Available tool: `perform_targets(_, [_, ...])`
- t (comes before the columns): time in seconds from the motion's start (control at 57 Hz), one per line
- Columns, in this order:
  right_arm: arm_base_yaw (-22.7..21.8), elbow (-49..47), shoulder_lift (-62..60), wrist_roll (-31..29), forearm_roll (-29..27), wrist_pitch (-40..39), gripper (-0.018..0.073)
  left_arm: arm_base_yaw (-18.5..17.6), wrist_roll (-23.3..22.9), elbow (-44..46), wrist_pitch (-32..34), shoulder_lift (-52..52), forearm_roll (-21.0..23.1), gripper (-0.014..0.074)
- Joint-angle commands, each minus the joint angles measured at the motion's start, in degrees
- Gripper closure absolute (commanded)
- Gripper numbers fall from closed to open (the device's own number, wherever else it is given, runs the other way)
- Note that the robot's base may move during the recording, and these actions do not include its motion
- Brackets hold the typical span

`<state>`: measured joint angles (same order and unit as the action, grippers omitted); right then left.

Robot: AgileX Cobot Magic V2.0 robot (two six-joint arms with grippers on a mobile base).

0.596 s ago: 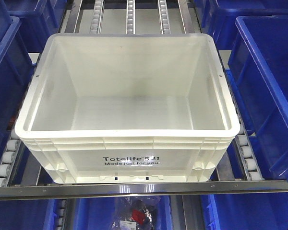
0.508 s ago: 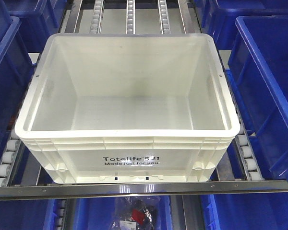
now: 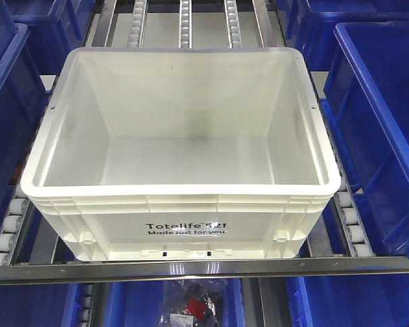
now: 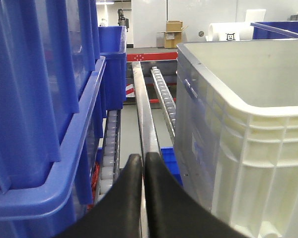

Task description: Move bin from left to right shelf

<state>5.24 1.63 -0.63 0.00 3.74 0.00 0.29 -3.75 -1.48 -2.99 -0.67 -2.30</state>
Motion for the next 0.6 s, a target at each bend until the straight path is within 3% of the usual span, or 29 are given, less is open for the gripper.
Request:
perform_targets(0.0, [-0.02,1.08,-0.57,-0.36,0.19,-4.2,0.0566,-0.35,-0.47,-1.12,4.16,-0.81,0.11,0.0603])
perform_targets(0.368, [-0.02,0.97,-0.57,-0.48,0.31,-5.29,0.0566,-0.35,-0.41,-0.91,8.82,-0.81,0.06,0.0603])
perform_targets(0.491, [-0.02,0.97,-0.57,-0.38,-0.01,-10.92,0.0566,-0.35,-2.37,-0.61,15.73,-0.81,0.28,0.0603])
perform_targets(0.579, [-0.02,0.85,-0.57,2.68,-0.4,-21.17,0.0566,-0.4,-3.07,1.01,20.17,-0.81,-0.06,0.0603])
